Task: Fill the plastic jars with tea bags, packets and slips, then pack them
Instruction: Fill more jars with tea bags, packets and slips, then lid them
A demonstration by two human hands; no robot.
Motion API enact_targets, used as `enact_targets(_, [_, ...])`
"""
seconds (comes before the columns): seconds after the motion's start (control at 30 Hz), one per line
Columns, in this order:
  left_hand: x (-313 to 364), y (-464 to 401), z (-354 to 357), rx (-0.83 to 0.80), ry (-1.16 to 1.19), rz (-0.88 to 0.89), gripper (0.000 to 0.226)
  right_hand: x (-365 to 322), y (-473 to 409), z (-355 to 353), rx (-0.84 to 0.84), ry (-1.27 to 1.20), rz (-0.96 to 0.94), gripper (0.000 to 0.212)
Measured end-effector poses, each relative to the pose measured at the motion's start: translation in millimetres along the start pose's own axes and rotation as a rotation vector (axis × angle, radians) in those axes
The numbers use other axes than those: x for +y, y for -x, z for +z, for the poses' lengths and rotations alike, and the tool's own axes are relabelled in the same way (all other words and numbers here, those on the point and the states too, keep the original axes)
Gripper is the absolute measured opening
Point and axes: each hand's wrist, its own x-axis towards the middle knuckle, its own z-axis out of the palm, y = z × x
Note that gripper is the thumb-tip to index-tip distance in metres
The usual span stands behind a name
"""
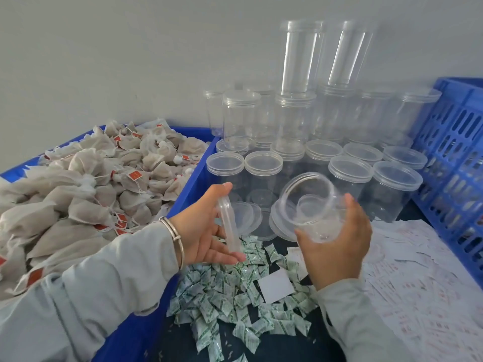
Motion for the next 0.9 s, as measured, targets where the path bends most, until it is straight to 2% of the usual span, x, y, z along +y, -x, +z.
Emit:
enact_targets(0.1, [2, -5, 0, 0.088, 0.043, 0.047, 0.076, 4, -6, -9, -0.007, -0.196, 0.046, 0.1])
enact_targets(0.23, [4, -8, -2, 0.153, 0.127, 0.077, 0.068, -14, 15, -10, -0.293, -0.584, -0.014, 0.086])
enact_targets(0.37, [4, -7, -6, 0.1, 0.246, 0.106, 0.047, -29, 36, -6, -0.64, -0.669, -0.172, 0.097])
enact_targets(0.47, [4, -7, -7, 0.062, 0.274, 0.115, 0.034, -33, 42, -6, -0.786, -0.66, -0.234, 0.102])
enact_targets(0.6, [2, -7, -6, -0.068, 0.265, 0.117, 0.03, -30, 43, -8, -0.826, -0.593, -0.318, 0.1])
enact_targets(0.8, [0, -9, -3, 0.012, 0.168, 0.094, 0.018, -26, 42, -5, -0.755, -0.518, -0.273, 0.089])
enact_targets(0.9, [0, -8, -2, 0.065, 0.103, 0.142, 0.032, -24, 38, -3, -0.663, -0.513, -0.116, 0.083])
